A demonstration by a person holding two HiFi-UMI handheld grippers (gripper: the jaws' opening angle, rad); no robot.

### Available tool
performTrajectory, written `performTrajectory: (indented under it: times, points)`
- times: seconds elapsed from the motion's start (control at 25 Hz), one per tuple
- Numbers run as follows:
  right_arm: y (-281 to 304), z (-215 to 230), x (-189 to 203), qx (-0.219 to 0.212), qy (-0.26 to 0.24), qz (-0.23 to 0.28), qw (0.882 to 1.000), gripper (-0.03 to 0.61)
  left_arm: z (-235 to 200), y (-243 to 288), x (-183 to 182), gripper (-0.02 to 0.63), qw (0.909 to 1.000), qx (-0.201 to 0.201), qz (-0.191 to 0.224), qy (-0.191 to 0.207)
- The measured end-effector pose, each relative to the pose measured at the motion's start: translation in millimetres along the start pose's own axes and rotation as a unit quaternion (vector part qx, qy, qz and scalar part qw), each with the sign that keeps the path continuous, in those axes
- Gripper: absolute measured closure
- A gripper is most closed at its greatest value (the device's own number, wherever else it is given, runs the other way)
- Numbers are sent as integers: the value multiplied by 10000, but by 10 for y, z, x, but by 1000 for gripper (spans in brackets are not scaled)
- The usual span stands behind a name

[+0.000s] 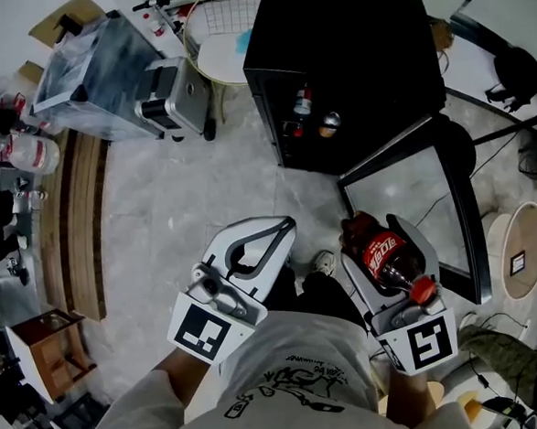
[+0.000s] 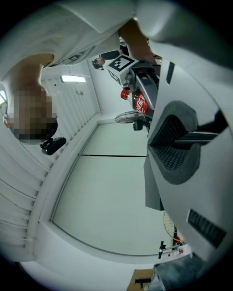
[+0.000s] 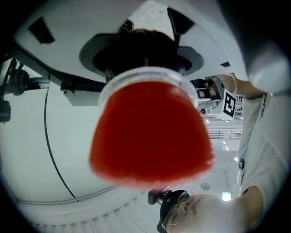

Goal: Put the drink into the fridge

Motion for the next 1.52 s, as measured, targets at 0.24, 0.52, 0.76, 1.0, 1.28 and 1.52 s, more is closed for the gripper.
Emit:
performTrajectory:
  times: [0.24,0.52,0.76,1.0,1.28,1.52]
  points:
    - [215,253,495,-14,54,-153,9999,264,-63,233,513,592,10000,-40,-85,19]
    - [496,505,1147,3,166,-382,9991,265,-122,470,1206,592,9997,-31,-232,-9]
    - [699,655,1681,22,210,-499,9985,265,-159,616,1775,592,9996,-11,-283,-38]
    - [843,765,2193,46,214,-653,9976,265,-165,755,2262,592,9996,36,-269,-83]
    - [1128,997,2787,132,231,-737,9969,265,-249,931,2906,592,9996,122,-239,16]
    - [1399,1218,3202,183,194,-726,9970,265,-326,1089,3402,592,9995,178,-232,127]
Point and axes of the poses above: the fingertips, and each gripper's own axes: y forward along the fingers, z to its right, x out of its underside, the point moved 2 cm from there along -y, backward along the fingers, and after that the axes turned 7 degrees about -x, right-handed, at the moved point
